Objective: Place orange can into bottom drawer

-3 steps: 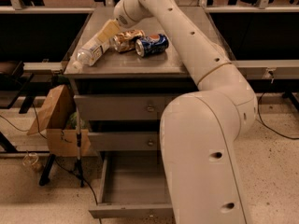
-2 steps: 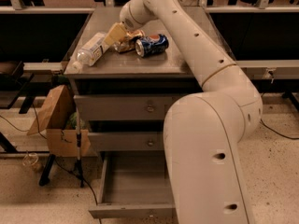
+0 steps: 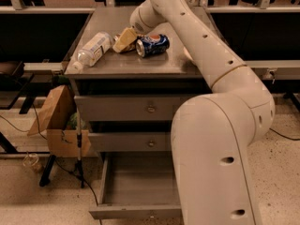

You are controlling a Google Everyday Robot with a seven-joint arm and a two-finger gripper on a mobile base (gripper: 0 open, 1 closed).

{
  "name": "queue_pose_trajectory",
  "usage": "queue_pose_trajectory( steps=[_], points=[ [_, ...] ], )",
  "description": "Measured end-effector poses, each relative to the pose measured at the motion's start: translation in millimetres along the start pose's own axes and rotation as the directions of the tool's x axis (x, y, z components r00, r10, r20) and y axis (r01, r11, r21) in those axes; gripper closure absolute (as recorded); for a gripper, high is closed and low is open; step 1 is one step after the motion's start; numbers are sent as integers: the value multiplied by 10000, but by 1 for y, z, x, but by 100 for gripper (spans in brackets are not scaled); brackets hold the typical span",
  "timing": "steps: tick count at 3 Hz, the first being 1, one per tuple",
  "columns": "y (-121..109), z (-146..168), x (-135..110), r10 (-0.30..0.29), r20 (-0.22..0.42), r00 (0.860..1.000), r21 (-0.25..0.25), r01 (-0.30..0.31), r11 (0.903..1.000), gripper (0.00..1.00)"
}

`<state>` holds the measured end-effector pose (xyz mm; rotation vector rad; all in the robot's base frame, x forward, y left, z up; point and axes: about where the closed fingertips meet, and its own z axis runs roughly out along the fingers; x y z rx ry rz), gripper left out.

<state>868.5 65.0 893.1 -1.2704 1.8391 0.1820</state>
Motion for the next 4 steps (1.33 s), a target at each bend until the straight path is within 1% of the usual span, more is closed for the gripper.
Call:
queue_pose_trajectory(
  steps=[2, 3, 4],
  points=[
    [4, 15, 5, -223, -171, 9996, -535, 214, 9983, 0],
    [8, 20, 7, -279, -355, 9990, -821, 249, 9963, 13],
    [11, 22, 9, -255, -532, 9983, -1039, 199, 9944, 32]
  ],
)
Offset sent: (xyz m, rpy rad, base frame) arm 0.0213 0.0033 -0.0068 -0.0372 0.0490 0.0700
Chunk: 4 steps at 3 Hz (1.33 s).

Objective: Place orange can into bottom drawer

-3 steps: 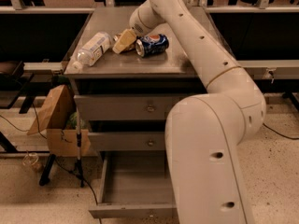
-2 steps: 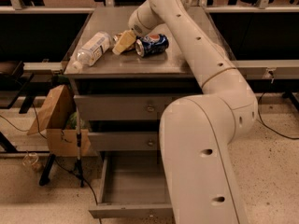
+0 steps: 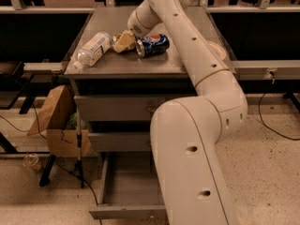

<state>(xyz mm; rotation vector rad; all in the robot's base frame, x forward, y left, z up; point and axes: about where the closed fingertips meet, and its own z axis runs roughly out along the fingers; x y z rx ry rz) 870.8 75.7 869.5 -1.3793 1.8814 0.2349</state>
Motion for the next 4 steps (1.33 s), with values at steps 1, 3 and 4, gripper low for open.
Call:
queue_pose_trajectory(
  steps=[1, 3, 4],
  points=[
    [3, 1, 0, -29, -105, 9999, -185, 27, 9998, 46],
    [3, -4, -3, -195, -29, 9998, -309, 194, 9993, 84],
    [0, -10, -5, -315, -14, 9995, -217, 315, 9993, 100]
  ],
)
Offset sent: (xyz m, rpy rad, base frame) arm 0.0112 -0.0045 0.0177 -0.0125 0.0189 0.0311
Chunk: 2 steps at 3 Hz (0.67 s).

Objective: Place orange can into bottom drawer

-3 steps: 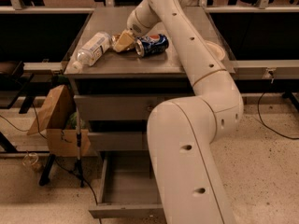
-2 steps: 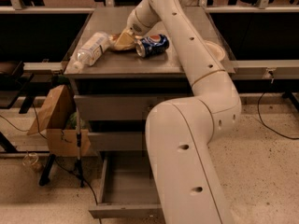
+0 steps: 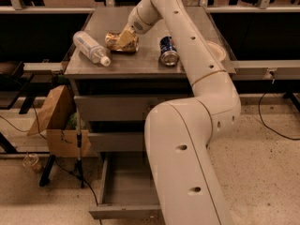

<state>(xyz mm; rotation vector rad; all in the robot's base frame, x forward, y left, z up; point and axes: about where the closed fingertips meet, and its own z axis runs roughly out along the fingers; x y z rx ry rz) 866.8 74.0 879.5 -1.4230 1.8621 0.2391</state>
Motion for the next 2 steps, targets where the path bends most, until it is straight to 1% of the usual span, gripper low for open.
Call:
queue_pose_trajectory(
  steps=[1, 2],
  points=[
    [-1, -1, 0, -17, 6, 10000, 26, 17, 10000, 100],
    [-25, -28, -5, 191, 258, 9995, 885, -213, 9959, 100]
  ],
)
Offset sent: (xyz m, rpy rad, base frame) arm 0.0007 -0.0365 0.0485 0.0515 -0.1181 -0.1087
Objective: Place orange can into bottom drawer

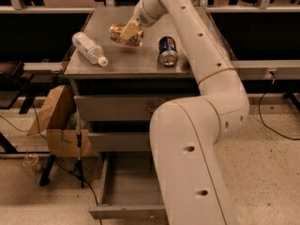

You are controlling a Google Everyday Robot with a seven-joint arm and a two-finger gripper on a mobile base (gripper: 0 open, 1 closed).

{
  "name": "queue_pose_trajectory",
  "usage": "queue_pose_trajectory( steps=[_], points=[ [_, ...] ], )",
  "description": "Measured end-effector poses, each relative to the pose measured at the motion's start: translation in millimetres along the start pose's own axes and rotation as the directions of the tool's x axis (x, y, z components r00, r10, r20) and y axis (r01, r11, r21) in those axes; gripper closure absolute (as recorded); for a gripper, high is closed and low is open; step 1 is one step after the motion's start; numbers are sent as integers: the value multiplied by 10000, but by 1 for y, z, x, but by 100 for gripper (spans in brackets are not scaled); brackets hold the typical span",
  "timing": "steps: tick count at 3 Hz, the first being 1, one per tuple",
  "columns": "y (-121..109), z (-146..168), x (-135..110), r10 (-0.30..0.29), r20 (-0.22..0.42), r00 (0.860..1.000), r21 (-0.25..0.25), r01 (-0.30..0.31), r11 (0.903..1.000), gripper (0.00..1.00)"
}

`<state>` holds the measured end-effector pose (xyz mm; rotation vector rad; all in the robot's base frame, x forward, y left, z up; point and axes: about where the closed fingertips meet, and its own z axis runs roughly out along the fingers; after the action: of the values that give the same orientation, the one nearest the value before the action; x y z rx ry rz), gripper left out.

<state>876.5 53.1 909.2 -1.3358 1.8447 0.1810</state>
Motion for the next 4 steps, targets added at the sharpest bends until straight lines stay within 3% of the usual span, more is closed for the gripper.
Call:
queue_pose_trajectory(
  steps=[2, 3, 4],
  points=[
    [-29, -59, -13, 335, 279, 9990, 1267, -368, 9913, 100],
    [-27, -97, -23, 425, 951, 9946, 1621, -576, 9851, 100],
    [-22, -206, -51, 616, 2603, 9636, 2817, -1369, 9497, 100]
  ],
)
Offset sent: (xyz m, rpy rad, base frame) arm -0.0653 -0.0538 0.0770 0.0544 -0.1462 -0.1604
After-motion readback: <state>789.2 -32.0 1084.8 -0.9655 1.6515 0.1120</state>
